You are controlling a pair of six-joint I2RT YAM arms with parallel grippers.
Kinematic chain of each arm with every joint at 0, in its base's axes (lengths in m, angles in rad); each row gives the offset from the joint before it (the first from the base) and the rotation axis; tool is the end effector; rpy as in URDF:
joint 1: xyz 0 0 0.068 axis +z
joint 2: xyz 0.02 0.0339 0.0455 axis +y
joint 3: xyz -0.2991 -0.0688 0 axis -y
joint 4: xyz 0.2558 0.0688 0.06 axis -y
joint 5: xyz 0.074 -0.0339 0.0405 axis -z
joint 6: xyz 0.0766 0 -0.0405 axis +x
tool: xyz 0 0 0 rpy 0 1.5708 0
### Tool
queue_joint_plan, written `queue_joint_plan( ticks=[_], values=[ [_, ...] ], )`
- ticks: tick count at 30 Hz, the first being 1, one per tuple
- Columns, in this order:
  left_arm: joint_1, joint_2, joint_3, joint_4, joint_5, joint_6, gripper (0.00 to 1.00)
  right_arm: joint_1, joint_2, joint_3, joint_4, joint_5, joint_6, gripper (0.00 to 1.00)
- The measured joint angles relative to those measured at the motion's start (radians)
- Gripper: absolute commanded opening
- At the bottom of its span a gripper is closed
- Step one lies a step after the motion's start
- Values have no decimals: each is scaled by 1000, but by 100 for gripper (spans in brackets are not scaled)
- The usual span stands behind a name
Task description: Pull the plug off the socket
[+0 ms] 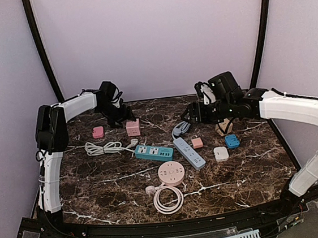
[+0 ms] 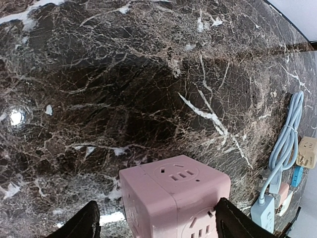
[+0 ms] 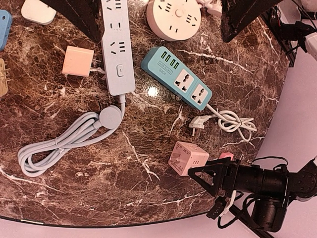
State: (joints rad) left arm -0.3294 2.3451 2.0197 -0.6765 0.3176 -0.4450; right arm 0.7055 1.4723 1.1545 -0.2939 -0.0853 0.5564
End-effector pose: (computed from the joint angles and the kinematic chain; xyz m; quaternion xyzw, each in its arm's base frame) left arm 0.5314 -0.2069 0.1788 -0.0104 0.9487 -0.2452 0.1993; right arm 0.2815 0.2484 0.3019 -0.0856 0.8825 0.3025 0.3499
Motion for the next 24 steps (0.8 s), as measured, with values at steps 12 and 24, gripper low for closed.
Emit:
queue_joint_plan(
  ticks=[12,24],
  values=[
    [-6,-41,1,-29,-87,50,99,-25,0,0,0,5,-8,99],
    [-79,-476,-345,132,-194,63,99,-49,-24,-2,-5,100,-41,99]
  ],
)
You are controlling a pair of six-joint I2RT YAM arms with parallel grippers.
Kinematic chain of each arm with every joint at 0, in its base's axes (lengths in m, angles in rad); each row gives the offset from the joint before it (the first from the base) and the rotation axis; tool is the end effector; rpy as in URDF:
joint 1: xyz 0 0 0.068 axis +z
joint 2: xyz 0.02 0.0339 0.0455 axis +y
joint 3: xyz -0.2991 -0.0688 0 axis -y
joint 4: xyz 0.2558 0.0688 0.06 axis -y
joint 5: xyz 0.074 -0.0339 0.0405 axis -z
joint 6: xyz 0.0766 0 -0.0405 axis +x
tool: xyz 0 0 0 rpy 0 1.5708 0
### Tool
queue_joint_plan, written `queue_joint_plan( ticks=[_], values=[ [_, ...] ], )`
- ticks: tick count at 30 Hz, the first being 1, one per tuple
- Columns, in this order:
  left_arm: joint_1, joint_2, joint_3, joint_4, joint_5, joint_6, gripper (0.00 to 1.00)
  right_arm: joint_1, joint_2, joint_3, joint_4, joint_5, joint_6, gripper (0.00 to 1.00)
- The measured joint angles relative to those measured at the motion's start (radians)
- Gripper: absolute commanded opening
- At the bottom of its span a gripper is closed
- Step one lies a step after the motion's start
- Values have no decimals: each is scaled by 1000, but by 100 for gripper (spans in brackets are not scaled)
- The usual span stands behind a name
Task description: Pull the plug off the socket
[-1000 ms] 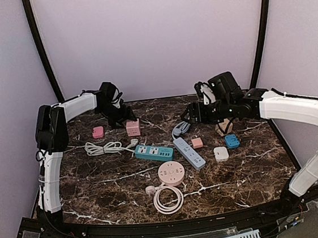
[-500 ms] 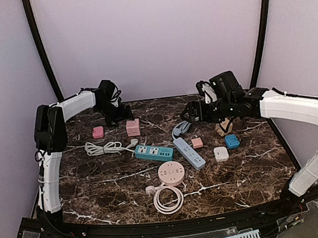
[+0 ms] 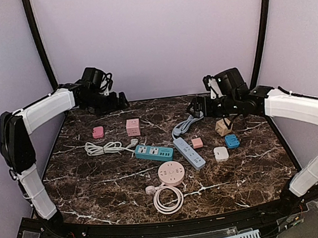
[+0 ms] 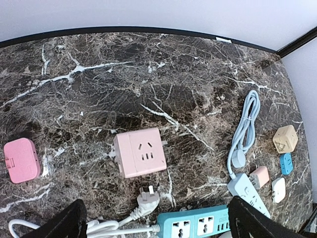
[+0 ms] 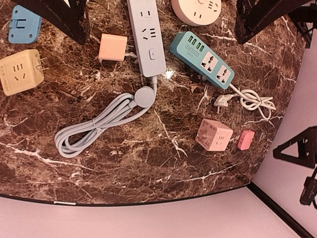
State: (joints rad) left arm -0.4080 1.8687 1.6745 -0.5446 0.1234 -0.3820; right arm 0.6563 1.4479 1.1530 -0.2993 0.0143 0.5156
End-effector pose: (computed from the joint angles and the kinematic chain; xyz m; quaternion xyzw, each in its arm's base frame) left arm 0.4380 -0.1996 0.3079 0.0368 0.9126 -0.2073 0.3506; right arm 0.2940 0.2251 0.3091 -0.0587 0.8812 0.2542 0.3943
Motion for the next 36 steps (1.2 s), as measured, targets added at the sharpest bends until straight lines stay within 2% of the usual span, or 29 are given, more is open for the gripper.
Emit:
queue_joint_plan(
  ticks=[5,11,17,19,24,28,36],
  values=[
    [-37,-151,-214,109,-33,-15,99,-4,-92,-39,18,84,-18,99],
    [-47,-323,-453,207,-82,-34,99,-29,-237,-166,95,208,-68,99],
    [-39,-491,-616,322,-186,-24,99,-78,-383,-401,314,322,-210,99],
    [-26,-529,-668,372,-212,-17,99,-170,-410,-478,390,312,-246,99],
    [39,-608,-838,556,-276,37,99,-450,-395,-599,597,279,-306,99],
    [88,-616,-875,629,-316,85,99,-606,-294,-684,794,228,-342,99],
    [220,-590,-973,846,-367,163,99,-675,-42,-779,1152,97,-433,98]
  ],
)
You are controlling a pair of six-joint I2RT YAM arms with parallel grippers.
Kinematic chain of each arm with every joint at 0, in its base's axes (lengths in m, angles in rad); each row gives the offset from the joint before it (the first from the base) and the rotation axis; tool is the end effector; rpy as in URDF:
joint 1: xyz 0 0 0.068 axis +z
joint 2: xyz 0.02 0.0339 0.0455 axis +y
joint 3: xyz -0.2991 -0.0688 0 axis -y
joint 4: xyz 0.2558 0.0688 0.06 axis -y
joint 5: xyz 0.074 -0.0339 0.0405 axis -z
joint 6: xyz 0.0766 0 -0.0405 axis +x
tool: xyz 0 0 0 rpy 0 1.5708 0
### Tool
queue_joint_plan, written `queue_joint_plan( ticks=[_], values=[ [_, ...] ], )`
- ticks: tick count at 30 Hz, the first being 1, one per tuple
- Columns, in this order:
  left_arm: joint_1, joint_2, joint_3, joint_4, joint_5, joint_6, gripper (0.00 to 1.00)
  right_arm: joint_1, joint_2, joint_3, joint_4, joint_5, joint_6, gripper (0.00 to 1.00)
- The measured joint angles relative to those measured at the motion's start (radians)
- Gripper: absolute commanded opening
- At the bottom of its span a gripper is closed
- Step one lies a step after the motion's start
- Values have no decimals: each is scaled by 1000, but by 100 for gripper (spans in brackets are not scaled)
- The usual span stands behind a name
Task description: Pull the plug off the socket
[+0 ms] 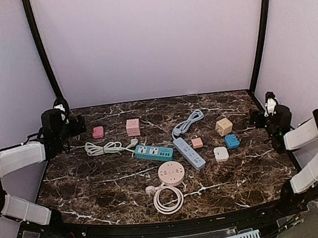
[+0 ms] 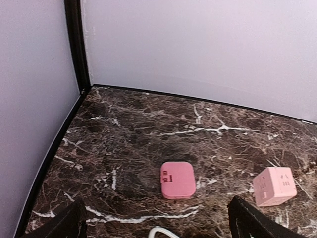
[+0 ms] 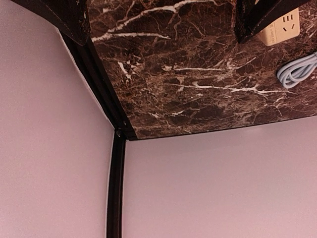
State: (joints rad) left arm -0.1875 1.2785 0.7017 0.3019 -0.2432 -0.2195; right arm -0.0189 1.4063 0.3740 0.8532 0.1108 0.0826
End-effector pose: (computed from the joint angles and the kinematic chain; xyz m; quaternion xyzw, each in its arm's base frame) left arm 0.3215 -0.0422 0.2704 -0.0859 0.7902 -0.0264 0.6063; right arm 0.3012 -0.0142 0.1930 0.0743 0.7635 -0.0221 0.6411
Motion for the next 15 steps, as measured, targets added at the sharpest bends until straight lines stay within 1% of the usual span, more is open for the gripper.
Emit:
queue_joint_plan(
  ticks=[3,8,12,15],
  values=[
    [63,44,-40,57,-10,15,99,-1,115,-20,193,-76,-33,98],
    [121,69,-137,228,-27,94,99,-1,140,-33,262,-164,-75,98],
    [153,127,-218,414,-8,129,99,-1,139,-32,303,-178,-82,98],
    [161,196,-269,564,21,140,99,-1,139,-14,285,-174,-82,98]
  ],
)
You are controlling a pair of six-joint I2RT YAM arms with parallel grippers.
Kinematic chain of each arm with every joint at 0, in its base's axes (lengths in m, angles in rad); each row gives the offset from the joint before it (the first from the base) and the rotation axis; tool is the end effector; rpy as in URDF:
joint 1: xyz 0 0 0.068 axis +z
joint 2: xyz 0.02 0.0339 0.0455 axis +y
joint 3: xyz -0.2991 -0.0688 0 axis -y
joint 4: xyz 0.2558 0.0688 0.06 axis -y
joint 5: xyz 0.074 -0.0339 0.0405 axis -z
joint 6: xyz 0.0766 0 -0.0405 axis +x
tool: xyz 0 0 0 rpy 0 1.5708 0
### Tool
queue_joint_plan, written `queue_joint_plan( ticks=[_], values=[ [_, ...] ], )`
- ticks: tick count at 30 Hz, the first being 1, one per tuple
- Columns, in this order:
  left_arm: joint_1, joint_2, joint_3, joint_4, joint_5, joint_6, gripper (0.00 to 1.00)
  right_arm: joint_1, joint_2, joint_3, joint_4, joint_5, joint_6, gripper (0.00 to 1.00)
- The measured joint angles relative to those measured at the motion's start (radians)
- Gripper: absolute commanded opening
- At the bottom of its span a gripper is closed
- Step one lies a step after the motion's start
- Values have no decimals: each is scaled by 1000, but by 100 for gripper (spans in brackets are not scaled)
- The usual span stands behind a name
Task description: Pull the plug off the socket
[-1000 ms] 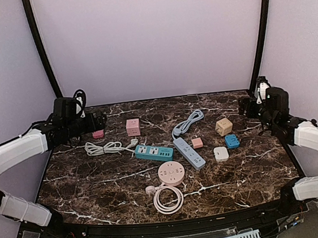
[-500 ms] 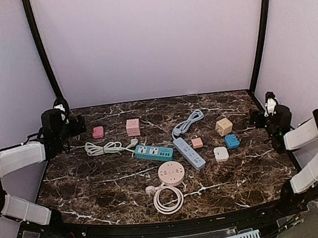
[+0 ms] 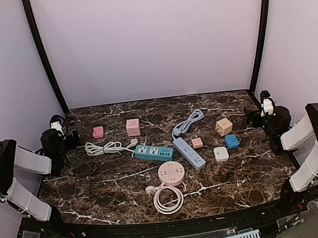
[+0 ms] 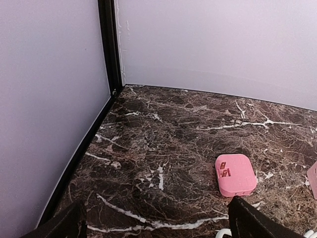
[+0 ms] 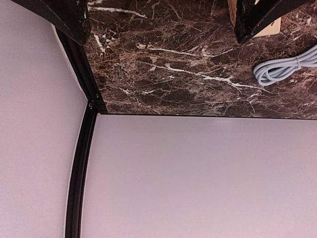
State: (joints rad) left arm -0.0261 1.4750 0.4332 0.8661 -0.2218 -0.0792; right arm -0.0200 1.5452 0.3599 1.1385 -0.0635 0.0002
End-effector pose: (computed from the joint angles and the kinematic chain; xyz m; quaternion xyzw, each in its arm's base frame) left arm 0.3190 0.0085 0.1947 -0.0913 0.7596 0.0511 0.6420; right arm 0.3144 -0.0014 0.1910 -0.0146 0.7233 0.0161 0.6902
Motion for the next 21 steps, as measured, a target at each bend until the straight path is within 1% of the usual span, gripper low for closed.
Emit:
queue_joint_plan(
  ticks=[2,4,13,21],
  values=[
    [0,56,-27,103,24,10,99,0,0,15,-5,-8,-3,99],
    [0,96,-51,169,53,20,99,0,0,22,-10,-13,-5,98],
    [0,105,-48,248,112,43,99,0,0,23,-30,-27,-8,98],
    [0,105,-48,262,128,47,99,0,0,23,-39,-31,-8,98]
  ],
)
